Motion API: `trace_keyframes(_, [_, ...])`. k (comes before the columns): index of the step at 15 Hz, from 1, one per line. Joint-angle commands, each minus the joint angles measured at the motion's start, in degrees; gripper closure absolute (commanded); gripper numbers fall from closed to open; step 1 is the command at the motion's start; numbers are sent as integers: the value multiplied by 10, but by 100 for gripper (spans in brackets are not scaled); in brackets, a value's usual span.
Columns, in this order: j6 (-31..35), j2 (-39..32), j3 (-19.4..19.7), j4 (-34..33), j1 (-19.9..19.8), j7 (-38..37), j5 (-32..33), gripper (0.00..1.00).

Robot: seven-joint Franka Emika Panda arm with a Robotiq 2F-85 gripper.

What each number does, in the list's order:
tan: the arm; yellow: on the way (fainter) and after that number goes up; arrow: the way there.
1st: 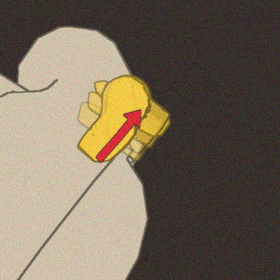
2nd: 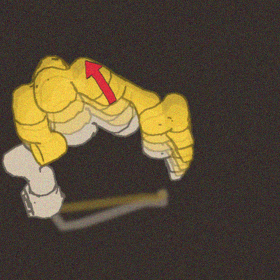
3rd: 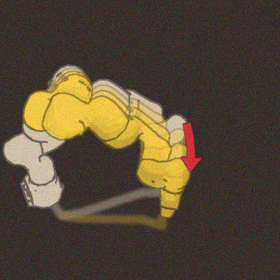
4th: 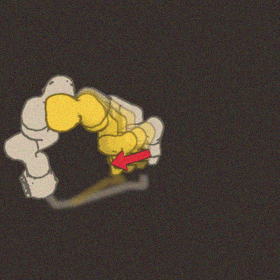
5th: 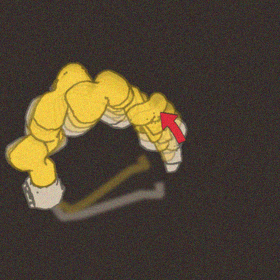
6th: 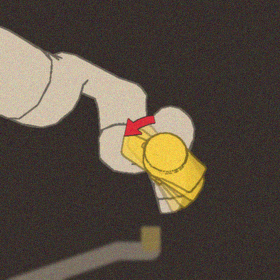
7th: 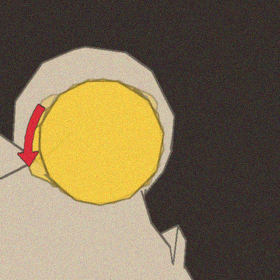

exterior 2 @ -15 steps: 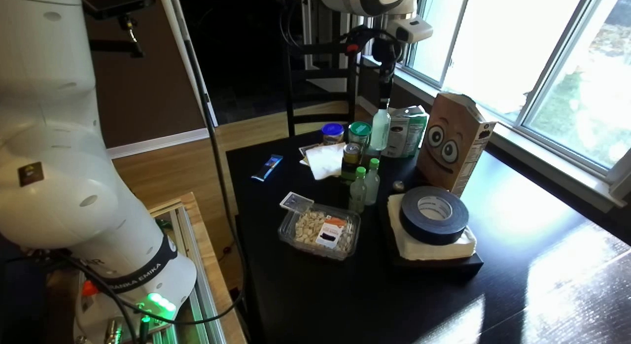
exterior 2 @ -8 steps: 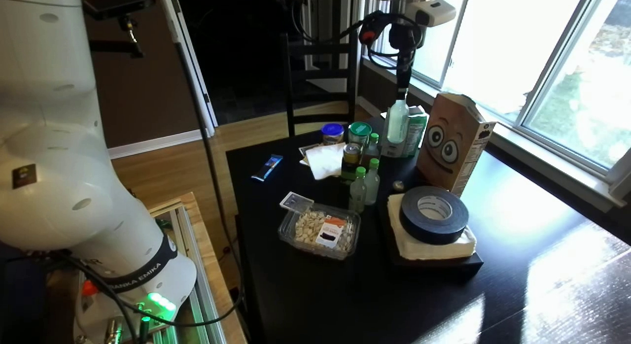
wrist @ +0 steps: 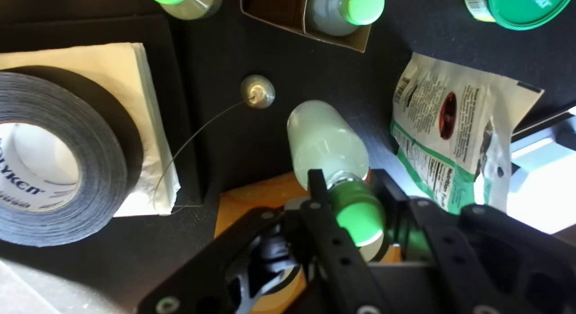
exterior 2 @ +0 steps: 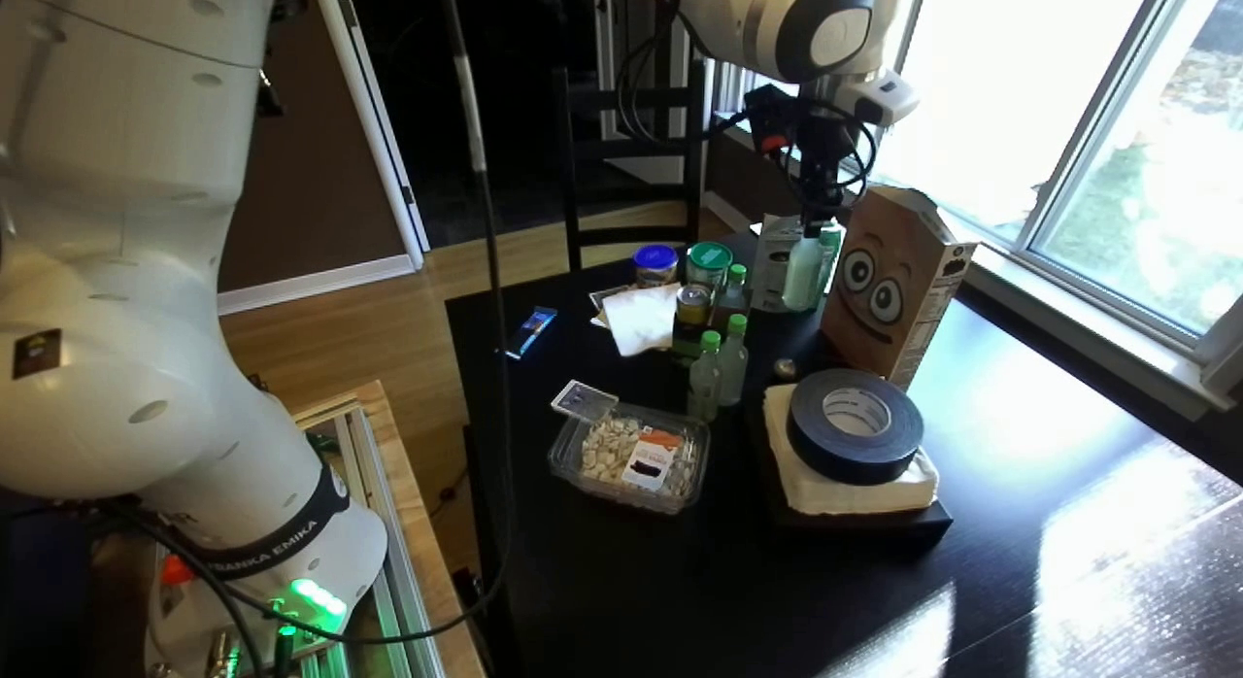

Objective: Remove the two bottles from the caddy

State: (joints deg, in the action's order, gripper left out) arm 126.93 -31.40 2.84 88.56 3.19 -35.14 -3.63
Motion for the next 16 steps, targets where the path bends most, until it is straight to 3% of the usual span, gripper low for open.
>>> trace_keyframes(1, [-4, -75, -17, -74, -10, 48, -40, 93])
trace_keyframes(9, [-32, -170, -3, -160, 16, 40, -27, 93])
trace_keyframes(16, [-68, -210, 15, -210, 38, 22, -10, 93])
